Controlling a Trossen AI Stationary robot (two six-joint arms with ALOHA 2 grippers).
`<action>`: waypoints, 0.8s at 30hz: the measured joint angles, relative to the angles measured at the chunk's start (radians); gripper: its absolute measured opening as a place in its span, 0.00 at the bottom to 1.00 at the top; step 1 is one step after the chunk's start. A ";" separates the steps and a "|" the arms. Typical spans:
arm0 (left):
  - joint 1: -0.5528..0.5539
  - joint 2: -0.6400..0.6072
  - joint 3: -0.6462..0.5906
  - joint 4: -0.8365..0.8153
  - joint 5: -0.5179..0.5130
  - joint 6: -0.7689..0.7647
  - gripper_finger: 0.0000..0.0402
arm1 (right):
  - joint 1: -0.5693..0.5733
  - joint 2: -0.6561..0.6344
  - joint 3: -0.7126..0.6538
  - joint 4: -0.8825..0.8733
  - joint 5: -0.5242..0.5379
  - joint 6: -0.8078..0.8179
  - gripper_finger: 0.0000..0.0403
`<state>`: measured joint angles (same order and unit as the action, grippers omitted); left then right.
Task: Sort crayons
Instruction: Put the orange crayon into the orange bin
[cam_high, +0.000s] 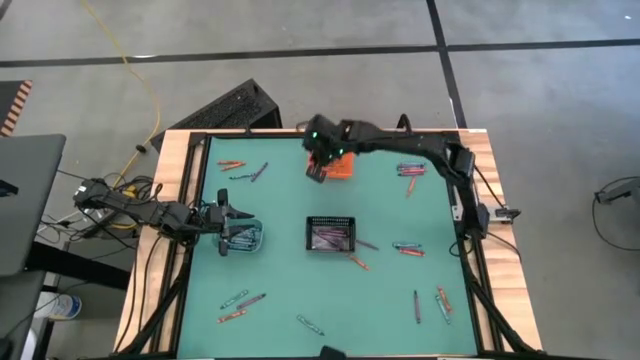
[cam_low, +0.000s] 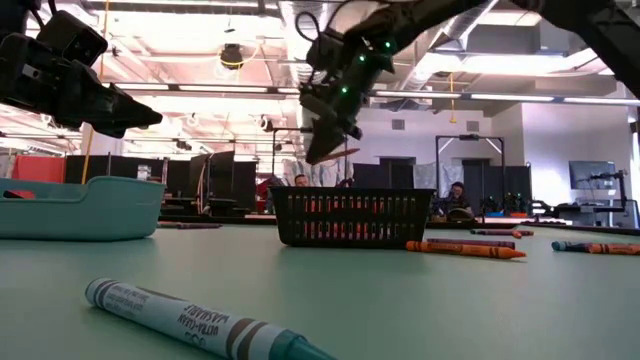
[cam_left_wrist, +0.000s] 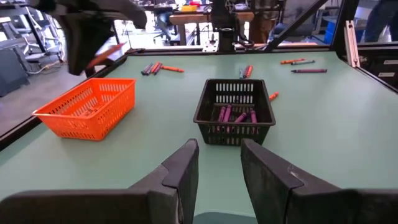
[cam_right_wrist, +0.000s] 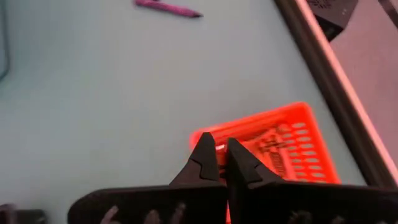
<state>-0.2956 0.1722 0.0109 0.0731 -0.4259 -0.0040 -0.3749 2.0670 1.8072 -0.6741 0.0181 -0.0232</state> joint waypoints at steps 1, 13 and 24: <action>0.000 0.000 0.000 0.000 0.000 0.000 0.28 | -0.017 0.000 0.000 0.003 -0.014 -0.002 0.01; 0.000 0.000 0.000 0.000 0.000 0.000 0.28 | -0.082 0.000 0.001 -0.002 -0.023 -0.068 0.01; 0.000 0.000 0.000 0.000 0.000 0.000 0.28 | -0.085 -0.001 0.002 -0.011 -0.022 -0.098 0.16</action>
<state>-0.2958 0.1722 0.0109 0.0731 -0.4259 -0.0040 -0.4603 2.0663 1.8088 -0.6849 -0.0040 -0.1209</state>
